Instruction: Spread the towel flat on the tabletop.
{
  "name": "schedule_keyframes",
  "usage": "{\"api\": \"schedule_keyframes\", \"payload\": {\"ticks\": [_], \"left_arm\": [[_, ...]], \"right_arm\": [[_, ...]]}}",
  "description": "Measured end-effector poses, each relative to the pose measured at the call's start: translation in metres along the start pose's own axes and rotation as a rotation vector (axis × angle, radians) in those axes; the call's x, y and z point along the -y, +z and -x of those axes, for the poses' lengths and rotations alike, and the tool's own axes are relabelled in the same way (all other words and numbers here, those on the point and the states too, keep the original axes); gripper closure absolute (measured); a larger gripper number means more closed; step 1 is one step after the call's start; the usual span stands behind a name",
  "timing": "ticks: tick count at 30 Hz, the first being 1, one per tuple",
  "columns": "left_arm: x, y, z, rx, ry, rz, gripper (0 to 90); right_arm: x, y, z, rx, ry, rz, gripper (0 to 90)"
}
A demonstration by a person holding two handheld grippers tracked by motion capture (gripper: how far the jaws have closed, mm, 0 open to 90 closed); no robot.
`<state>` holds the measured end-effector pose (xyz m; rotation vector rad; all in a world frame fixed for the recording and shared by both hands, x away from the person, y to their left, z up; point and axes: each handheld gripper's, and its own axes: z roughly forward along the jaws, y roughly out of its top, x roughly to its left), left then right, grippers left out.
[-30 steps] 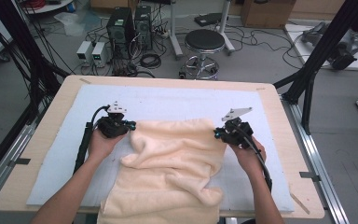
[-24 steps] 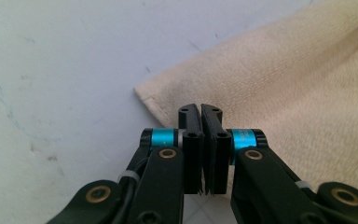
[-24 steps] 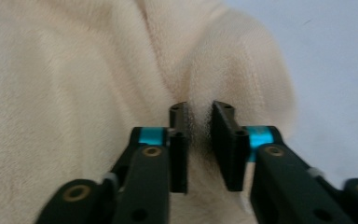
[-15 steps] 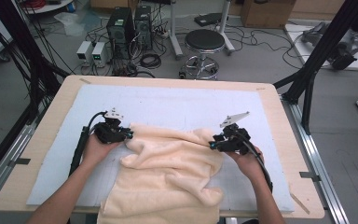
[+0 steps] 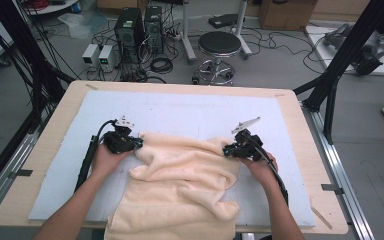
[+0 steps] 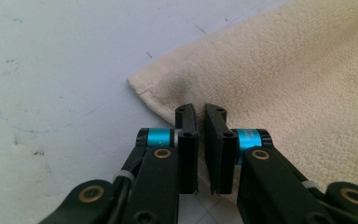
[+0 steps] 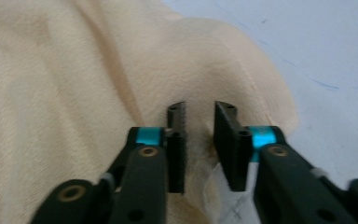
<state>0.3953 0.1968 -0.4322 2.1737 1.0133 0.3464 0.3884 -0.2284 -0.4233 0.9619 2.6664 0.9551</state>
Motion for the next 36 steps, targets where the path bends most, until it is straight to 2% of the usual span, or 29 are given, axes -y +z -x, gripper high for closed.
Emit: {"api": "schedule_keyframes", "payload": {"ticks": [2, 5, 6, 7, 8, 10, 12, 14, 15, 17, 18, 19, 20, 21, 22, 23, 24, 25, 26, 27, 28, 29, 30, 31, 32, 33, 34, 35, 36], "left_arm": [[0.000, -0.003, 0.001, 0.002, 0.008, -0.004, 84.9], [-0.001, -0.009, 0.002, 0.006, 0.019, -0.001, 85.4], [-0.001, -0.018, 0.001, 0.007, 0.020, 0.017, 85.5], [-0.001, -0.018, 0.001, 0.007, 0.020, 0.017, 85.6], [-0.002, -0.024, 0.001, 0.009, 0.014, 0.034, 85.6], [-0.002, -0.034, -0.001, 0.007, 0.016, 0.057, 85.6], [-0.002, -0.040, -0.004, 0.003, 0.019, 0.061, 85.6], [-0.005, -0.036, -0.012, -0.013, -0.018, 0.083, 85.8], [-0.005, -0.036, -0.012, -0.013, -0.018, 0.083, 85.9], [-0.014, -0.027, -0.021, -0.024, -0.043, 0.058, 86.0], [-0.022, -0.023, -0.026, -0.042, -0.045, 0.063, 86.2], [-0.034, -0.021, -0.032, -0.060, -0.062, 0.079, 86.3], [-0.050, -0.021, -0.039, -0.079, -0.063, 0.100, 86.3], [-0.068, -0.021, -0.044, -0.106, -0.072, 0.129, 86.3], [-0.087, -0.023, -0.048, -0.147, -0.060, 0.167, 86.1], [-0.102, -0.024, -0.050, -0.212, -0.031, 0.184, 83.1], [-0.113, -0.023, -0.052, -0.259, -0.037, 0.194, 72.2], [-0.119, -0.021, -0.055, -0.245, -0.060, 0.186, 59.7], [-0.121, -0.019, -0.057, -0.208, -0.064, 0.181, 57.3], [-0.119, -0.017, -0.057, -0.193, -0.057, 0.175, 59.6], [-0.116, -0.014, -0.057, -0.168, -0.045, 0.149, 58.7], [-0.111, -0.010, -0.055, -0.138, -0.038, 0.133, 58.7], [-0.104, -0.008, -0.053, -0.128, -0.030, 0.119, 58.4], [-0.096, -0.005, -0.050, -0.117, -0.034, 0.121, 58.5], [-0.089, -0.003, -0.048, -0.097, -0.040, 0.116, 59.0], [-0.075, 0.000, -0.041, -0.065, -0.028, 0.101, 58.8], [-0.075, 0.000, -0.041, -0.065, -0.028, 0.101, 58.5], [-0.068, 0.000, -0.037, -0.053, -0.021, 0.101, 58.5], [-0.061, 0.000, -0.034, -0.039, -0.017, 0.101, 58.5]], "right_arm": [[-0.001, -0.002, -0.004, 0.009, -0.012, -0.004, 82.1], [-0.002, -0.005, -0.007, -0.007, -0.019, 0.001, 82.8], [-0.002, -0.011, -0.011, -0.023, -0.023, 0.021, 83.2], [-0.002, -0.011, -0.011, -0.023, -0.023, 0.021, 83.2], [-0.005, -0.018, -0.015, -0.033, -0.032, 0.039, 83.3], [-0.007, -0.022, -0.017, -0.037, -0.036, 0.043, 83.3], [-0.014, -0.028, -0.021, -0.055, -0.060, 0.041, 83.5], [-0.020, -0.028, -0.020, -0.047, -0.075, 0.043, 84.1], [-0.020, -0.028, -0.020, -0.047, -0.075, 0.043, 84.1], [-0.030, -0.025, -0.014, -0.007, -0.079, 0.043, 85.0], [-0.045, -0.026, 0.001, 0.029, -0.052, 0.052, 85.8], [-0.056, -0.029, 0.012, 0.059, -0.049, 0.075, 85.9], [-0.056, -0.029, 0.012, 0.059, -0.049, 0.075, 85.9], [-0.070, -0.034, 0.023, 0.098, -0.034, 0.095, 85.7], [-0.086, -0.042, 0.034, 0.145, -0.022, 0.118, 83.3], [-0.099, -0.050, 0.044, 0.199, -0.016, 0.160, 72.0], [-0.109, -0.055, 0.052, 0.260, 0.010, 0.189, 56.4], [-0.114, -0.056, 0.060, 0.266, 0.057, 0.198, 55.4], [-0.116, -0.054, 0.065, 0.223, 0.093, 0.189, 55.1], [-0.114, -0.049, 0.065, 0.221, 0.088, 0.173, 55.1], [-0.107, -0.035, 0.062, 0.205, 0.050, 0.114, 54.5], [-0.107, -0.035, 0.062, 0.205, 0.050, 0.114, 54.5], [-0.101, -0.030, 0.059, 0.203, 0.021, 0.107, 54.0], [-0.097, -0.024, 0.057, 0.188, 0.025, 0.078, 52.7], [-0.088, -0.016, 0.054, 0.135, 0.057, 0.045, 52.4], [-0.083, -0.015, 0.048, 0.146, 0.032, 0.065, 54.4], [-0.078, -0.016, 0.041, 0.154, 0.008, 0.083, 54.3], [-0.078, -0.016, 0.041, 0.154, 0.008, 0.083, 54.3], [-0.073, -0.016, 0.036, 0.134, 0.003, 0.088, 53.8]]}}
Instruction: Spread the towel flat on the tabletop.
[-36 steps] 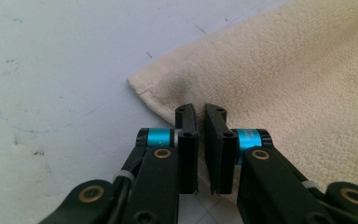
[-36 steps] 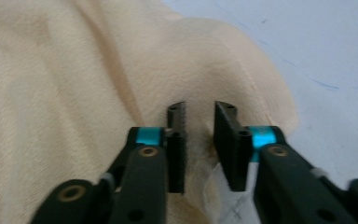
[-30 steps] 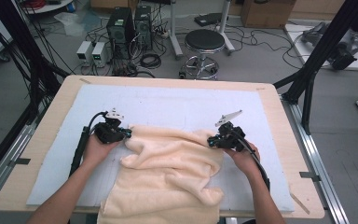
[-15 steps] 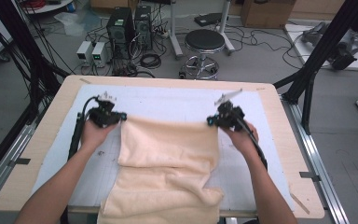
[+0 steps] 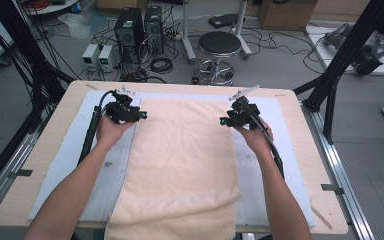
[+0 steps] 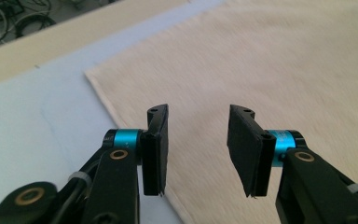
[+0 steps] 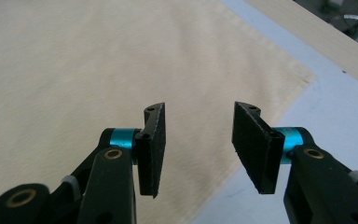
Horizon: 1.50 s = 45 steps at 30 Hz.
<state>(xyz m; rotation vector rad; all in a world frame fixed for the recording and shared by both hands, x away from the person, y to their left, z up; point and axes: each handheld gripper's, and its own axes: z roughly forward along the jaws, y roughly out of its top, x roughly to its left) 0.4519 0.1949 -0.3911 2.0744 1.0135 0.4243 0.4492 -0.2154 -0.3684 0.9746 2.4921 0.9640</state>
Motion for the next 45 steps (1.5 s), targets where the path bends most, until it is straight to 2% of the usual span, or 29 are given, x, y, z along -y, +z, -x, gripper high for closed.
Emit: {"api": "schedule_keyframes", "payload": {"ticks": [2, 3, 4, 6, 8, 10, 12, 15, 17, 19, 23, 25, 26, 27, 28, 30, 31, 32, 33, 36, 41, 42, 45], "left_arm": [[0.011, -0.004, 0.007, 0.014, 0.006, -0.003, 57.9], [0.016, -0.007, 0.011, 0.032, 0.009, 0.001, 57.5], [0.020, -0.010, 0.015, 0.045, 0.019, 0.011, 57.5], [0.028, -0.018, 0.023, 0.070, 0.038, 0.010, 56.4], [0.035, -0.026, 0.033, 0.079, 0.076, 0.013, 53.5], [0.043, -0.035, 0.040, 0.099, 0.079, 0.037, 52.8], [0.055, -0.047, 0.049, 0.117, 0.092, 0.048, 52.2], [0.063, -0.053, 0.054, 0.128, 0.108, 0.039, 51.1], [0.070, -0.058, 0.058, 0.147, 0.106, 0.030, 46.2], [0.075, -0.062, 0.061, 0.152, 0.113, 0.013, 41.4], [0.090, -0.067, 0.065, 0.178, 0.116, 0.009, 41.3], [0.096, -0.066, 0.066, 0.184, 0.126, -0.005, 44.7], [0.099, -0.062, 0.065, 0.200, 0.129, -0.037, 52.6], [0.099, -0.062, 0.065, 0.200, 0.129, -0.037, 55.1], [0.100, -0.059, 0.065, 0.195, 0.121, -0.051, 55.1], [0.100, -0.050, 0.064, 0.176, 0.130, -0.095, 61.2], [0.100, -0.049, 0.064, 0.168, 0.133, -0.089, 64.4], [0.100, -0.049, 0.064, 0.168, 0.133, -0.089, 68.7], [0.099, -0.048, 0.064, 0.147, 0.151, -0.092, 72.2], [0.097, -0.047, 0.063, 0.138, 0.149, -0.098, 82.7], [0.094, -0.044, 0.060, 0.136, 0.127, -0.098, 86.2], [0.093, -0.043, 0.060, 0.123, 0.124, -0.095, 86.4], [0.091, -0.042, 0.057, 0.111, 0.115, -0.096, 86.6]], "right_arm": [[0.008, -0.004, -0.011, -0.026, -0.009, 0.011, 53.2], [0.017, -0.011, -0.020, -0.038, -0.022, 0.027, 53.0], [0.017, -0.011, -0.020, -0.038, -0.022, 0.027, 53.0], [0.026, -0.017, -0.030, -0.053, -0.029, 0.042, 52.5], [0.038, -0.027, -0.042, -0.060, -0.045, 0.057, 50.8], [0.042, -0.030, -0.045, -0.064, -0.045, 0.059, 50.4], [0.055, -0.036, -0.053, -0.082, -0.049, 0.064, 48.6], [0.062, -0.038, -0.057, -0.098, -0.037, 0.049, 46.1], [0.072, -0.041, -0.066, -0.093, -0.054, 0.052, 46.1], [0.079, -0.041, -0.071, -0.102, -0.060, 0.031, 45.5], [0.089, -0.042, -0.077, -0.114, -0.071, 0.029, 45.4], [0.095, -0.040, -0.080, -0.112, -0.073, 0.018, 46.5], [0.099, -0.035, -0.080, -0.115, -0.076, -0.011, 49.5], [0.099, -0.035, -0.080, -0.115, -0.076, -0.011, 49.5], [0.101, -0.032, -0.080, -0.115, -0.076, -0.027, 50.5], [0.102, -0.021, -0.078, -0.094, -0.074, -0.074, 54.9], [0.102, -0.018, -0.077, -0.094, -0.077, -0.090, 56.6], [0.102, -0.016, -0.077, -0.105, -0.067, -0.084, 60.6], [0.101, -0.016, -0.075, -0.114, -0.061, -0.082, 64.9], [0.101, -0.015, -0.072, -0.133, -0.050, -0.076, 76.3], [0.097, -0.013, -0.066, -0.156, -0.027, -0.083, 83.6], [0.095, -0.012, -0.066, -0.159, -0.029, -0.089, 84.3], [0.090, -0.010, -0.066, -0.143, -0.042, -0.099, 85.4]]}}
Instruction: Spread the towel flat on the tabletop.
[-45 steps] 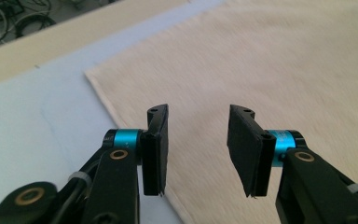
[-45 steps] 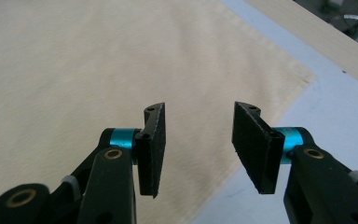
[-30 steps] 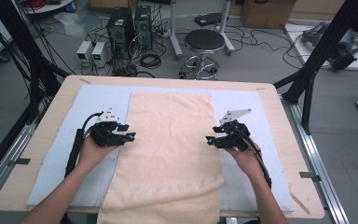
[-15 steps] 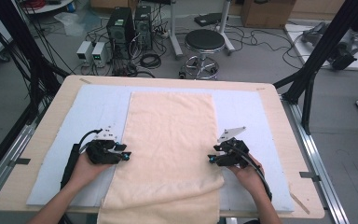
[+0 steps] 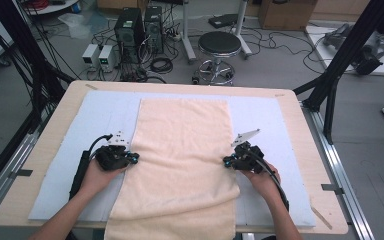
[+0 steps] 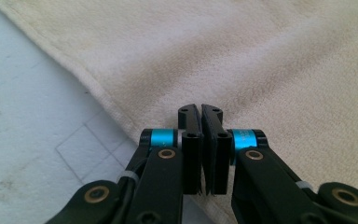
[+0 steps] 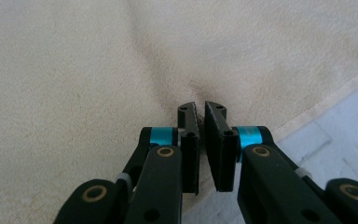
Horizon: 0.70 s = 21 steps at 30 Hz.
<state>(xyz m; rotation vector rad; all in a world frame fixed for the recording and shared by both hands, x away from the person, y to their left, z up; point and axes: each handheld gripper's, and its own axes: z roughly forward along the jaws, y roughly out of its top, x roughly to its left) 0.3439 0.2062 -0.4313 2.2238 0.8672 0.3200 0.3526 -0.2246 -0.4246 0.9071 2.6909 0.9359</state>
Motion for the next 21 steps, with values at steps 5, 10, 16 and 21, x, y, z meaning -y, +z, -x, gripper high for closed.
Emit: {"api": "schedule_keyframes", "payload": {"ticks": [5, 10, 16, 21], "left_arm": [[-0.010, -0.001, -0.013, -0.051, -0.054, 0.051, 86.9], [-0.024, 0.002, -0.027, -0.103, -0.088, 0.086, 87.0], [-0.045, 0.015, -0.044, -0.168, -0.112, 0.089, 86.8], [-0.047, 0.014, -0.047, -0.137, -0.106, 0.091, 72.1]], "right_arm": [[-0.012, -0.002, 0.008, 0.038, -0.006, 0.034, 85.7], [-0.028, -0.001, 0.017, 0.087, -0.005, 0.058, 85.7], [-0.042, 0.005, 0.034, 0.110, 0.025, 0.061, 85.1], [-0.040, 0.007, 0.039, 0.098, 0.040, 0.066, 69.1]]}}
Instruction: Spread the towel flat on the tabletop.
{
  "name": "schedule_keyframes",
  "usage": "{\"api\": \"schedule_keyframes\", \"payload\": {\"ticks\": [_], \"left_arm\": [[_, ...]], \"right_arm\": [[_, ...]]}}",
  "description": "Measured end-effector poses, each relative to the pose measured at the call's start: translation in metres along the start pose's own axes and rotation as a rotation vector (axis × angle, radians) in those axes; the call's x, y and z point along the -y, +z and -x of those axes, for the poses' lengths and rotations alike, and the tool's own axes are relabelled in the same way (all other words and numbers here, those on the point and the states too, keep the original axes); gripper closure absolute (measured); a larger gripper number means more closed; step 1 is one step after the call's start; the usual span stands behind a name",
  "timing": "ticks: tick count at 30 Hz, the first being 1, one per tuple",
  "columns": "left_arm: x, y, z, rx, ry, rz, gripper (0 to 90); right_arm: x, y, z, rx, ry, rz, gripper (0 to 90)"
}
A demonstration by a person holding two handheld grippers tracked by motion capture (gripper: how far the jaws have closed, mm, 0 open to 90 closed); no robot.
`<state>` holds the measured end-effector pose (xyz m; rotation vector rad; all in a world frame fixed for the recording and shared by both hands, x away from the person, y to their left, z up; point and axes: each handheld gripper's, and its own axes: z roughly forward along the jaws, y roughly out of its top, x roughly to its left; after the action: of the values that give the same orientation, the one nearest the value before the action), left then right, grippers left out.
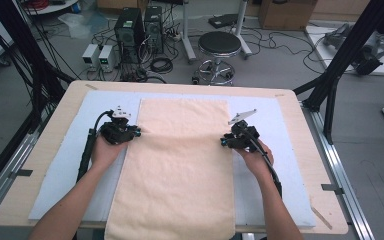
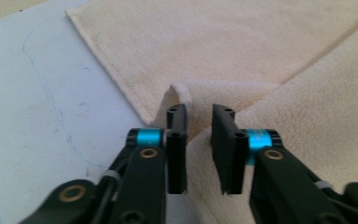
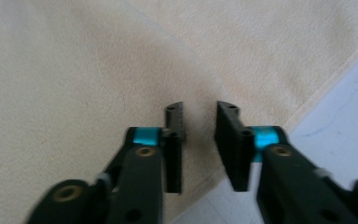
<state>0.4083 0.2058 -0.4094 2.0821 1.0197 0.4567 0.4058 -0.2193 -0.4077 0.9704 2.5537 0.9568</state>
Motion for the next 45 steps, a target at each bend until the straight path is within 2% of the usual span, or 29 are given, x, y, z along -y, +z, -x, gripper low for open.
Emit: {"api": "schedule_keyframes", "payload": {"ticks": [1, 4, 5, 6, 8, 9, 11, 13, 15, 16, 17, 18, 21, 23, 26, 27, 28, 30, 31, 32, 33, 34, 37, 40, 42, 45], "left_arm": [[0.000, -0.003, 0.000, 0.004, 0.003, 0.005, 68.3], [0.003, -0.015, 0.002, 0.038, 0.016, 0.030, 65.9], [0.004, -0.019, 0.003, 0.058, 0.021, 0.037, 65.0], [0.006, -0.023, 0.005, 0.065, 0.031, 0.040, 63.4], [0.012, -0.031, 0.010, 0.101, 0.050, 0.047, 62.8], [0.016, -0.034, 0.014, 0.110, 0.061, 0.048, 62.1], [0.025, -0.041, 0.023, 0.122, 0.109, 0.048, 59.8], [0.032, -0.047, 0.032, 0.137, 0.142, 0.037, 57.7], [0.039, -0.052, 0.038, 0.152, 0.157, 0.034, 56.6], [0.043, -0.054, 0.041, 0.163, 0.169, 0.032, 55.4], [0.047, -0.055, 0.043, 0.167, 0.168, 0.037, 55.4], [0.051, -0.056, 0.045, 0.185, 0.164, 0.038, 56.4], [0.064, -0.057, 0.048, 0.227, 0.181, 0.013, 58.5], [0.071, -0.057, 0.048, 0.238, 0.194, -0.013, 60.1], [0.077, -0.056, 0.047, 0.288, 0.208, -0.055, 63.2], [0.080, -0.055, 0.049, 0.302, 0.211, -0.073, 63.2], [0.083, -0.055, 0.050, 0.292, 0.229, -0.066, 63.8], [0.086, -0.056, 0.051, 0.286, 0.233, -0.040, 67.6], [0.087, -0.056, 0.052, 0.286, 0.231, -0.039, 71.5], [0.086, -0.057, 0.052, 0.288, 0.238, -0.041, 80.9], [0.086, -0.057, 0.053, 0.287, 0.240, -0.043, 80.9], [0.086, -0.058, 0.055, 0.283, 0.246, -0.046, 84.6], [0.086, -0.061, 0.060, 0.270, 0.263, -0.061, 85.7], [0.089, -0.068, 0.064, 0.284, 0.267, -0.073, 85.9], [0.093, -0.073, 0.068, 0.296, 0.274, -0.071, 85.9], [0.098, -0.083, 0.074, 0.304, 0.291, -0.076, 86.0]], "right_arm": [[0.001, -0.007, -0.002, 0.002, -0.021, 0.017, 65.6], [0.003, -0.015, -0.007, -0.012, -0.031, 0.039, 63.3], [0.004, -0.019, -0.010, -0.016, -0.037, 0.045, 62.2], [0.007, -0.025, -0.018, -0.036, -0.063, 0.052, 58.4], [0.009, -0.027, -0.022, -0.049, -0.072, 0.050, 55.6], [0.010, -0.029, -0.026, -0.064, -0.077, 0.028, 53.6], [0.011, -0.034, -0.036, -0.077, -0.095, 0.015, 51.8], [0.015, -0.041, -0.047, -0.077, -0.126, 0.045, 51.3], [0.021, -0.047, -0.054, -0.076, -0.145, 0.044, 51.0], [0.029, -0.049, -0.058, -0.094, -0.139, 0.057, 51.8], [0.029, -0.049, -0.058, -0.094, -0.139, 0.057, 51.8], [0.038, -0.049, -0.062, -0.119, -0.143, 0.064, 57.0], [0.047, -0.045, -0.065, -0.145, -0.146, 0.047, 59.6], [0.054, -0.039, -0.069, -0.162, -0.164, 0.014, 61.1], [0.063, -0.027, -0.073, -0.193, -0.170, -0.045, 64.2], [0.063, -0.027, -0.073, -0.193, -0.170, -0.045, 64.2], [0.064, -0.026, -0.073, -0.190, -0.166, -0.031, 65.9], [0.066, -0.025, -0.071, -0.200, -0.133, -0.019, 70.6], [0.066, -0.026, -0.070, -0.207, -0.118, -0.023, 75.5], [0.066, -0.026, -0.070, -0.221, -0.126, -0.029, 83.3], [0.066, -0.026, -0.070, -0.221, -0.126, -0.029, 83.3], [0.065, -0.027, -0.074, -0.214, -0.152, -0.036, 85.6], [0.065, -0.029, -0.076, -0.222, -0.160, -0.040, 86.0], [0.068, -0.034, -0.081, -0.247, -0.160, -0.029, 86.2], [0.071, -0.040, -0.086, -0.250, -0.177, -0.014, 86.2], [0.075, -0.046, -0.096, -0.264, -0.188, -0.019, 86.2]]}}
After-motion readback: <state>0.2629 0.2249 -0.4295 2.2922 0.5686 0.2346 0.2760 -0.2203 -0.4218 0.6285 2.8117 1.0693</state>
